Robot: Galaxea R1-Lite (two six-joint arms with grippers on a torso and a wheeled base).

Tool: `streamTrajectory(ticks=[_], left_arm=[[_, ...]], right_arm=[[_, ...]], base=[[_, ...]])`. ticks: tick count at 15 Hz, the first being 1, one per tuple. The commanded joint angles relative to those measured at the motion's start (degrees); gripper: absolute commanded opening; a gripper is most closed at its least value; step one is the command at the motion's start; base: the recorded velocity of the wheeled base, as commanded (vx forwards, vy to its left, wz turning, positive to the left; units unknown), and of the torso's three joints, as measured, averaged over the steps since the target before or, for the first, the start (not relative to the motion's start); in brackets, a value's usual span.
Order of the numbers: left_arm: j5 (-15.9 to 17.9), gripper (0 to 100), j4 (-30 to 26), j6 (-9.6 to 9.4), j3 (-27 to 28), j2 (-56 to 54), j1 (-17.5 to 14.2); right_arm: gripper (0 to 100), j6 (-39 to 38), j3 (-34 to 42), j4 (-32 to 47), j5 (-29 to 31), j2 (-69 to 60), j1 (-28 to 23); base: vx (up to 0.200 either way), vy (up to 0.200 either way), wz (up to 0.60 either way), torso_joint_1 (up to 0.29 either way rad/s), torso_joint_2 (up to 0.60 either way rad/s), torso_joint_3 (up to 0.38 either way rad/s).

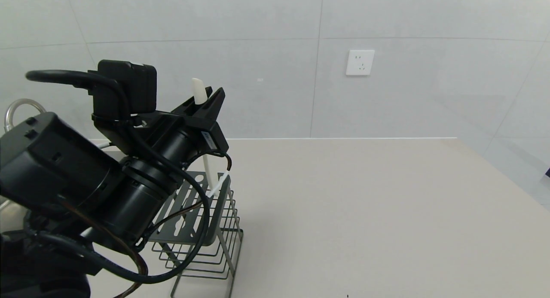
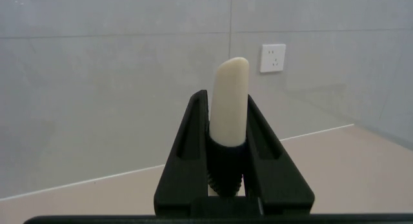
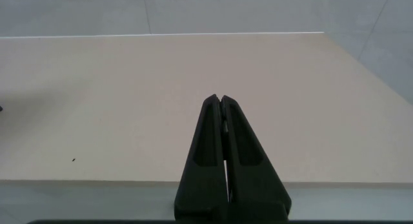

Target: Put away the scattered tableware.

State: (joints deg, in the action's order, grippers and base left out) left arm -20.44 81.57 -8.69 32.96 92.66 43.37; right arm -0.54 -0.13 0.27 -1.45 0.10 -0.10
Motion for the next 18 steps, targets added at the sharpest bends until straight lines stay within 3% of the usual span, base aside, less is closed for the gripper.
streamTrajectory(ticks=[1,6,18], left_arm=[[-0.1,0,0.0,-0.01,0.0,0.4,0.0],[0.1,0,0.0,-0.01,-0.3,0.2,-1.3],[0.8,0,0.0,0.52,-5.8,0.4,-0.2]], right_arm=[[0,0.0,0.0,0.0,0.0,0.1,0.0],[0,0.0,0.0,0.0,0.0,0.1,0.0],[0,0.0,0.0,0.0,0.0,0.1,0.0]], base=[[0.000,0.000,0.00,0.000,0.00,0.000],[0.000,0.000,0.00,0.000,0.00,0.000],[0.000,0.000,0.00,0.000,0.00,0.000]])
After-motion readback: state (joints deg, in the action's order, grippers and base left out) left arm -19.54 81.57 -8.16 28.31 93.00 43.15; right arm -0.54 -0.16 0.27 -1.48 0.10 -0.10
